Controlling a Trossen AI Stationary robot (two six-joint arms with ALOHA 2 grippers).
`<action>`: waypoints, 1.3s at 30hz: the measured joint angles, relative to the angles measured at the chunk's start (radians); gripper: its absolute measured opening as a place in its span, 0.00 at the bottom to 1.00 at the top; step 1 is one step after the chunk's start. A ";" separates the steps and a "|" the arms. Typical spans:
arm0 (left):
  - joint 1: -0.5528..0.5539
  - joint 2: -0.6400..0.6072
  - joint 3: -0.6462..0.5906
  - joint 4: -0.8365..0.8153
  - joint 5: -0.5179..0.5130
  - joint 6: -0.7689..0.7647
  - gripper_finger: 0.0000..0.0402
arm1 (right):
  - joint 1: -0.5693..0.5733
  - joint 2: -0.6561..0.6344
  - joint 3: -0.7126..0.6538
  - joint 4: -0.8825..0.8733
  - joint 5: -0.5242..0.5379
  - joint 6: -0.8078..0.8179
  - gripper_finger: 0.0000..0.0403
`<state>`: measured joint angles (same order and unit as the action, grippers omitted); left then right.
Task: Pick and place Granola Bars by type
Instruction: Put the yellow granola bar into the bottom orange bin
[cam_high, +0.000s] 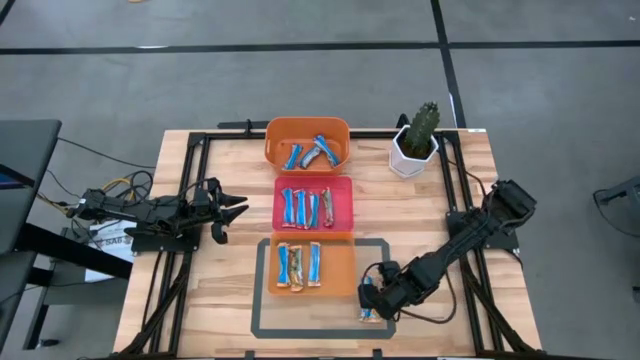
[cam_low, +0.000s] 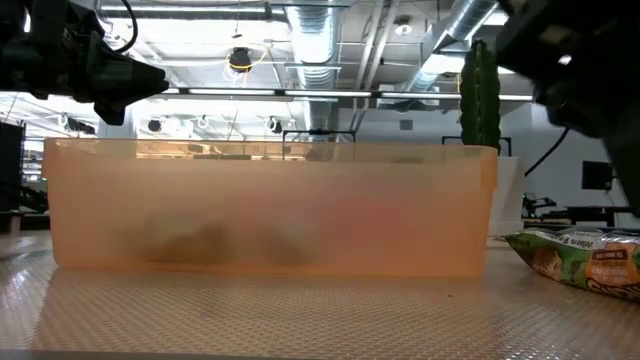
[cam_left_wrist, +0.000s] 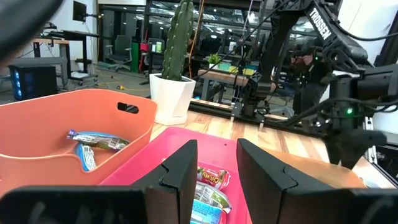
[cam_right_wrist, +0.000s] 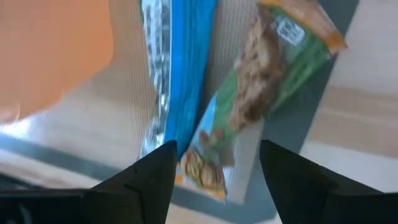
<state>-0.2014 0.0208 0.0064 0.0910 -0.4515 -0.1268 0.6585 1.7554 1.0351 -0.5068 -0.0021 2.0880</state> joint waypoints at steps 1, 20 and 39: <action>0.000 0.000 0.000 0.000 0.000 0.000 0.26 | -0.005 0.006 0.000 -0.002 0.000 0.000 0.55; 0.000 0.000 0.000 0.000 0.000 0.000 0.26 | -0.039 0.018 -0.042 -0.016 -0.010 -0.001 0.52; 0.000 0.000 0.000 0.000 0.000 0.000 0.26 | -0.039 0.032 -0.042 0.019 -0.024 -0.035 0.12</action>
<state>-0.2016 0.0205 0.0067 0.0910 -0.4515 -0.1272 0.6193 1.7874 0.9928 -0.4880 -0.0257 2.0526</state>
